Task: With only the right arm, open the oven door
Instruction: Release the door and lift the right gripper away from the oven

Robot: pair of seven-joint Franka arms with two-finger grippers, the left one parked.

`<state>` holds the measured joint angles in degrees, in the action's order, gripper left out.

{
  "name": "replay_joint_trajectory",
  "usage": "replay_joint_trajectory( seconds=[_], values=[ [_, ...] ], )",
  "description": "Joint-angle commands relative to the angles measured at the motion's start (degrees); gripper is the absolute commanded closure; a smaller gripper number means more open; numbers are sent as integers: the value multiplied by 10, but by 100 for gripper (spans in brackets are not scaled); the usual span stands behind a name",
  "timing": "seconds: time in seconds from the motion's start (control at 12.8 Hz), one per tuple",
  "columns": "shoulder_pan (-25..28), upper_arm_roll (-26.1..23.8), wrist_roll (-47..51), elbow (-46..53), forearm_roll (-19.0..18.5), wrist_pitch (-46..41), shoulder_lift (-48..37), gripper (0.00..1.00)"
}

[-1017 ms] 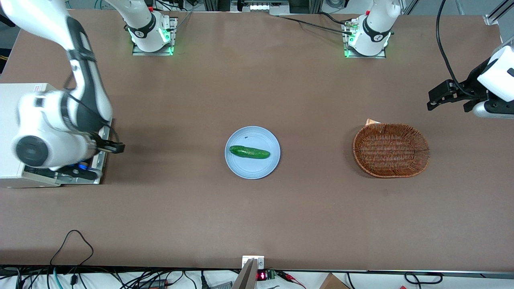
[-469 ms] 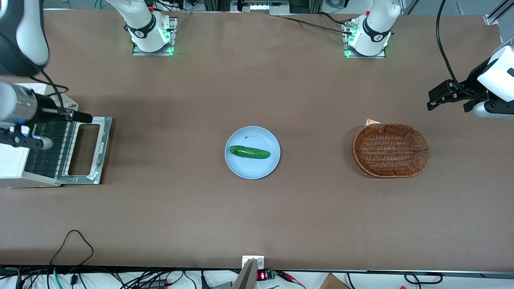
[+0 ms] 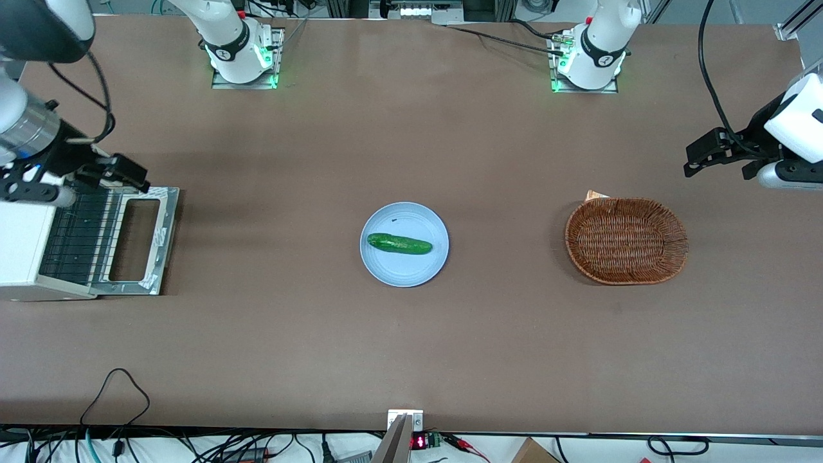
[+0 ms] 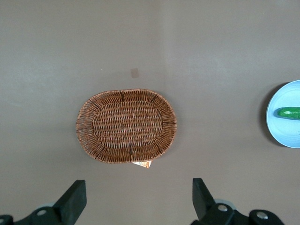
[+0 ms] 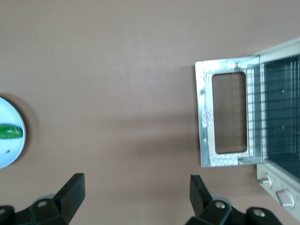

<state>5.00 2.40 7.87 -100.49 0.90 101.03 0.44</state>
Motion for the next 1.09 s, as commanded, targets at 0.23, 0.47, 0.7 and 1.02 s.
replay_joint_trajectory(
  seconds=[0.23, 0.47, 0.7, 1.02],
  values=[
    [-5, 7, -31, -16, 9, -30, -21, 1],
    [-6, 8, -37, -13, 9, -32, -21, 1],
    [-6, 8, -38, -9, 9, -33, -20, 1],
    [-9, 10, -40, -8, 9, -40, -20, 1]
  ],
)
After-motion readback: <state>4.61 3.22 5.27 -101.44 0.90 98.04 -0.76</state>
